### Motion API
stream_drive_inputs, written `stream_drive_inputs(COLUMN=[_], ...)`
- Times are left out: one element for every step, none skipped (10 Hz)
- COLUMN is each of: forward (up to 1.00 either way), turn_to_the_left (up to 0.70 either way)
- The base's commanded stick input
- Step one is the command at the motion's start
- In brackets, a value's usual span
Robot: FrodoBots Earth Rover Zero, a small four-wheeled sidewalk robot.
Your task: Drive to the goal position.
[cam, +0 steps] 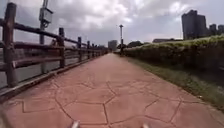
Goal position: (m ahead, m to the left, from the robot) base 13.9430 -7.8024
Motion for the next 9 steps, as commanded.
stream_drive_inputs(forward=[0.69,0.69,0.69,0.69,0.69,0.69,0.69,0.69,0.69], turn_to_the_left=[0.00,0.00,0.00,0.00,0.00,0.00,0.00,0.00,0.00])
